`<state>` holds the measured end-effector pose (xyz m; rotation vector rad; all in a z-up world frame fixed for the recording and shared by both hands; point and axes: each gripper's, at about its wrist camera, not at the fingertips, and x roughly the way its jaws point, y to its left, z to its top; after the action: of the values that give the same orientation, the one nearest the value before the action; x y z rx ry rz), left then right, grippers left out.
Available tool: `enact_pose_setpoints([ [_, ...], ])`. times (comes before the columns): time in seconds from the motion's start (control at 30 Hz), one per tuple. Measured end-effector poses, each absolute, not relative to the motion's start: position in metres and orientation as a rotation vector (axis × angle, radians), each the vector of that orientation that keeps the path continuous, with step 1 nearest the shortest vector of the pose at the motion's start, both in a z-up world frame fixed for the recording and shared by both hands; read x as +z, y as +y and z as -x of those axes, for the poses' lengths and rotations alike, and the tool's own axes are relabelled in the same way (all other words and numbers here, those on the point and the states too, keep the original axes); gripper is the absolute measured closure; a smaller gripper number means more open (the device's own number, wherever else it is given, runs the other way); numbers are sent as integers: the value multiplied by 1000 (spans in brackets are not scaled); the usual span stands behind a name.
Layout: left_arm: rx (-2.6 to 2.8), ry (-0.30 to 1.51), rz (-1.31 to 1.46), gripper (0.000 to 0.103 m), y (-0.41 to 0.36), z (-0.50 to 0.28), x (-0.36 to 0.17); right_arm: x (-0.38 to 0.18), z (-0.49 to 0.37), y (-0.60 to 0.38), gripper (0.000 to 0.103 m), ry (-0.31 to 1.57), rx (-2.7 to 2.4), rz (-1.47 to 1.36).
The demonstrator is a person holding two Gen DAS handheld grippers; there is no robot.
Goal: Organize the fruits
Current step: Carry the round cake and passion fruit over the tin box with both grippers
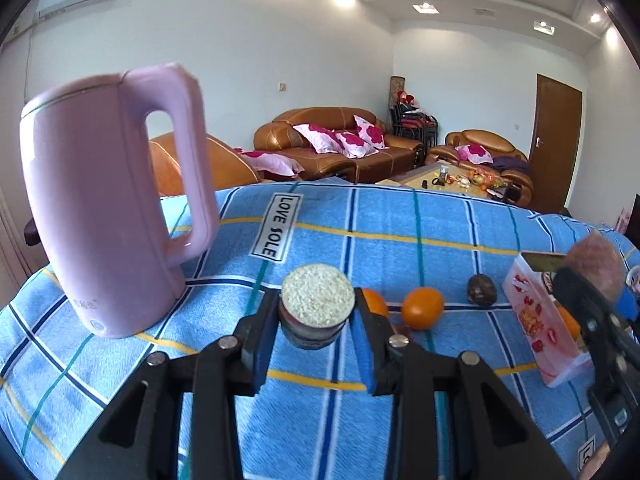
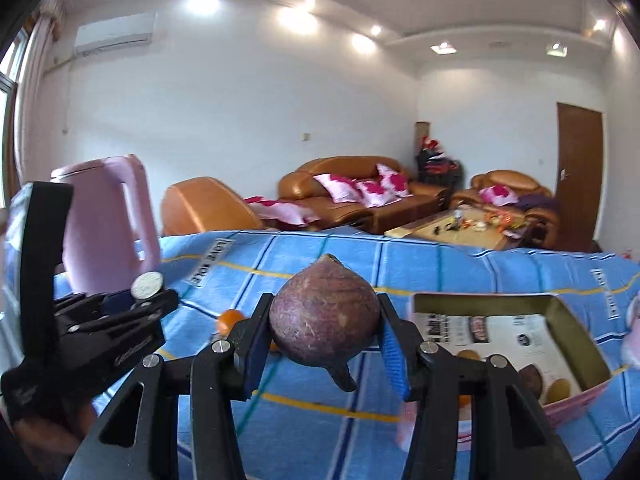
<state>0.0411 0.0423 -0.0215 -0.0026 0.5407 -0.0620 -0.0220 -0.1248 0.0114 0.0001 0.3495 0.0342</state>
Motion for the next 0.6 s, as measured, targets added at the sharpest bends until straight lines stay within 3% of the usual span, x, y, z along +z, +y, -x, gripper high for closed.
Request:
enact_pose_setpoints([
  [0.6,-107,506,-73,66,-16,-17,-9,10,41,-182,52,382,-3,56],
])
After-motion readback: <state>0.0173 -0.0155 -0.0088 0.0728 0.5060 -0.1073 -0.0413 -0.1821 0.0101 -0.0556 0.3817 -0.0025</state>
